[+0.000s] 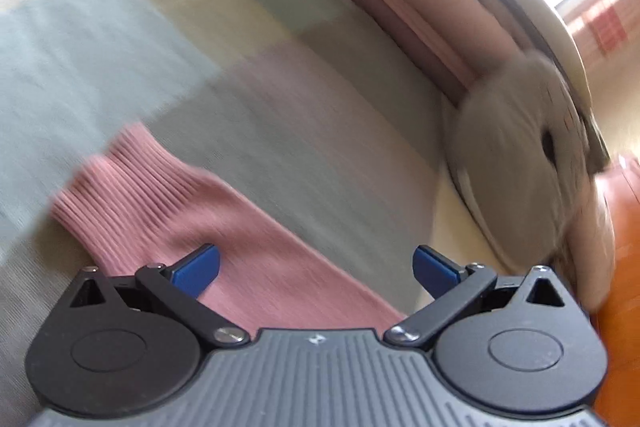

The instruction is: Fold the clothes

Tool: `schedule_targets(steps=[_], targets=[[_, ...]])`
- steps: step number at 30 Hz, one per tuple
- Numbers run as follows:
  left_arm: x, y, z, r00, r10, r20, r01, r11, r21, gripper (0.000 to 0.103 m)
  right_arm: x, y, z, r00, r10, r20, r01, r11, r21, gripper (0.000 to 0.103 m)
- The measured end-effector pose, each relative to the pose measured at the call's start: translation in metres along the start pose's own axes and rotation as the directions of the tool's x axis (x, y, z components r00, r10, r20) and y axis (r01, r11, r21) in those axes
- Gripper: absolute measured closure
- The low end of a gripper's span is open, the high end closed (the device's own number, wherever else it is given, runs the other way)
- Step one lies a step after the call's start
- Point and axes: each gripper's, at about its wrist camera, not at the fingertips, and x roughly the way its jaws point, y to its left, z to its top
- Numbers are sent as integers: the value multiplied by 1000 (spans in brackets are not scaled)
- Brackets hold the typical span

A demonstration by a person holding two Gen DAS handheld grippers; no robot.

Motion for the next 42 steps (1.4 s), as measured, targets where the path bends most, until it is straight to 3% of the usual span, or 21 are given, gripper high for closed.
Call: schedule_targets(steps=[3, 6, 9, 13, 15, 18, 21, 28, 34, 42], targets=[[-4, 3, 4, 993, 109, 47, -109, 994, -8, 1, -2, -2, 0, 1000, -9, 2, 9, 1000, 4, 0], [-7, 0, 7, 975, 209, 73, -210, 978, 1, 1, -3, -5, 0, 1000, -16, 1, 16, 1000, 20, 0], [-13, -31, -1, 917, 371, 145, -388, 916, 108, 1, -4, -7, 0, 1000, -25, -3, 25, 999, 30, 0], [-31, -78, -30, 959, 225, 175, -267, 921, 283, 1, -8, -8, 0, 999, -33, 9, 33, 999, 31, 0], [-35, -102, -45, 980, 144, 136, -185, 913, 364, 1, -7, -10, -1, 999, -32, 6, 32, 999, 44, 0], [-34, -137, -78, 997, 55, 50, -72, 884, 461, 1, -7, -15, -4, 1000, -18, 2, 18, 998, 68, 0], [-34, -168, -119, 999, 35, -20, -20, 854, 520, 1, -9, -21, -6, 1000, -15, 8, 14, 997, 82, 0], [-59, -212, -203, 997, 2, -80, 50, 758, 651, 1, -11, -46, -14, 998, -57, 4, 56, 987, 150, 0], [-74, -249, -252, 995, -6, -98, 75, 689, 721, 1, -10, -72, -24, 1000, -28, 10, 25, 976, 217, 0], [-69, -285, -310, 981, 14, -193, 136, 662, 737, 1, 22, -110, -44, 999, 39, 27, -43, 980, 193, 0]])
